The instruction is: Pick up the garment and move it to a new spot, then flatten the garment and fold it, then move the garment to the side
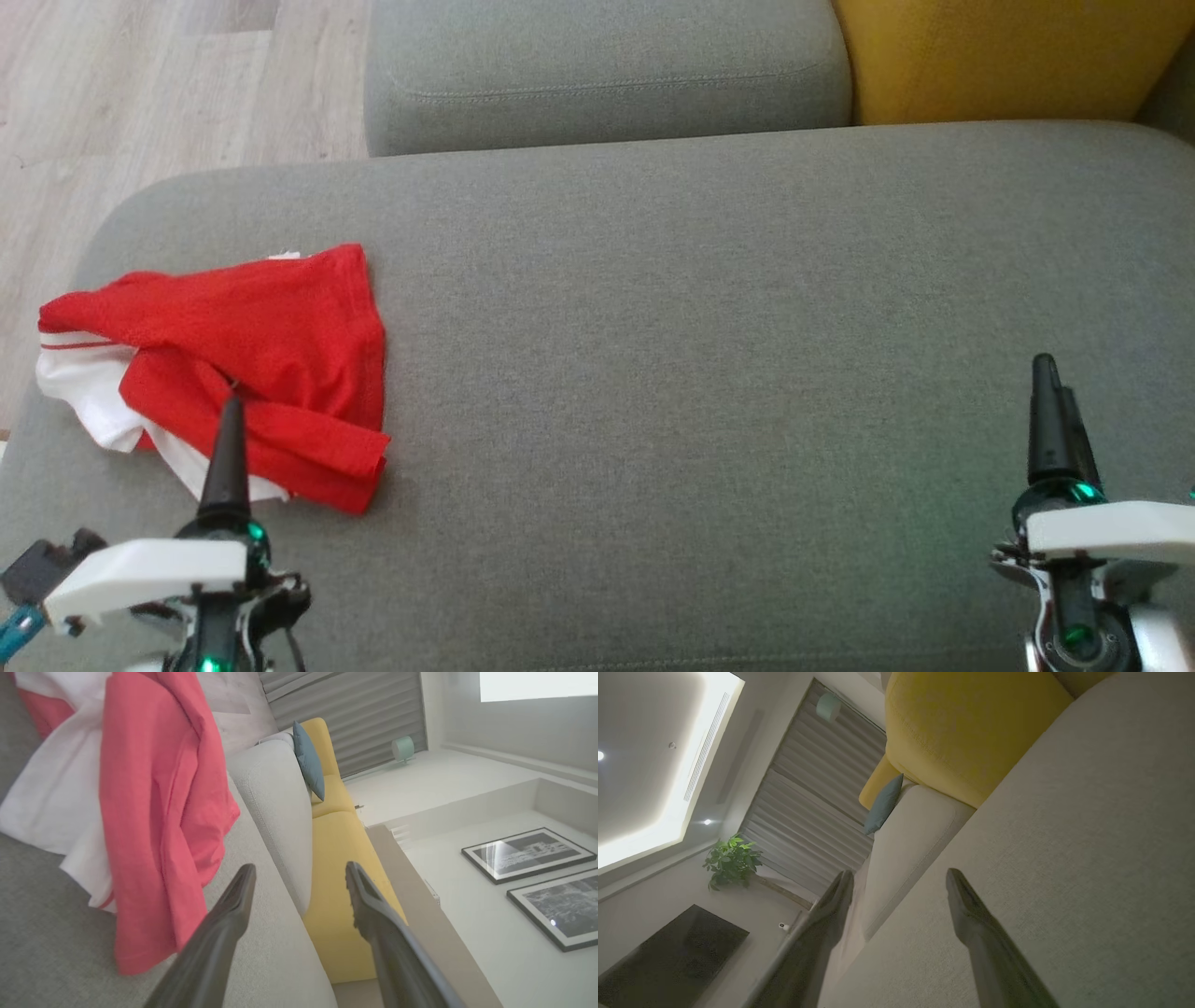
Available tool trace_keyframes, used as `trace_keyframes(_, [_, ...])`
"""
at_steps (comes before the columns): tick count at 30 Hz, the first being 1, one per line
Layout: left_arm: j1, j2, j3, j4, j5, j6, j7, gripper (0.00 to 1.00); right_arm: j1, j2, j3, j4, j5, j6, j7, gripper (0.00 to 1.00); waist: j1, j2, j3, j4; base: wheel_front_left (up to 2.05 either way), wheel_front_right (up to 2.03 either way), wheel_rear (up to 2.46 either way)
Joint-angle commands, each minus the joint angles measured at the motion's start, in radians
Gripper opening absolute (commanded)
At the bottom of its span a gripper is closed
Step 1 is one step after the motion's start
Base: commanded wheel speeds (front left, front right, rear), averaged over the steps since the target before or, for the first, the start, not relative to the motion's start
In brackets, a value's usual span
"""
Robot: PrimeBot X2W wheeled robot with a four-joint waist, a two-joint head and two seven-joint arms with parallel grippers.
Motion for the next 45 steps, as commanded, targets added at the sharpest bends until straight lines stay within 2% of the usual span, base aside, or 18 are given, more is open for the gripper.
trace_keyframes(1, [-0.044,0.012,0.0,-0.052,0.033,0.005,-0.01,1.0,-0.027,-0.006,0.014,-0.049,-0.045,0.0,-0.014,1.0,0.0,-0.0001,-0.001,0.0,0.0,0.0,0.0])
trace_keyframes(15, [-0.03,0.014,-0.123,-0.109,0.356,0.036,-0.051,1.0,-0.004,-0.007,0.061,-0.055,-0.287,0.0,-0.055,1.0,0.0,-0.0001,-0.012,-0.001,0.0,0.0,0.0])
trace_keyframes(21, [-0.029,0.03,-0.178,-0.118,0.5,0.068,-0.069,1.0,0.002,-0.007,0.067,-0.052,-0.388,0.0,-0.072,1.0,0.0,-0.0001,-0.018,-0.002,0.0,0.0,0.0])
trace_keyframes(28, [-0.04,0.079,-0.27,-0.13,0.628,0.157,-0.089,1.0,0.01,-0.007,0.08,-0.055,-0.498,0.0,-0.093,1.0,0.0,-0.0001,-0.023,-0.005,0.0,0.0,0.0])
trace_keyframes(41, [-0.081,0.185,-0.442,-0.16,0.8,0.374,-0.127,1.0,0.025,-0.008,0.117,-0.062,-0.685,0.0,-0.131,1.0,0.0,-0.0001,-0.031,-0.006,0.0,0.0,0.0])
trace_keyframes(45, [-0.088,0.209,-0.489,-0.156,0.831,0.405,-0.136,1.0,0.029,-0.008,0.126,-0.065,-0.727,-0.001,-0.14,1.0,0.0,-0.0001,-0.035,-0.005,0.0,0.0,0.0])
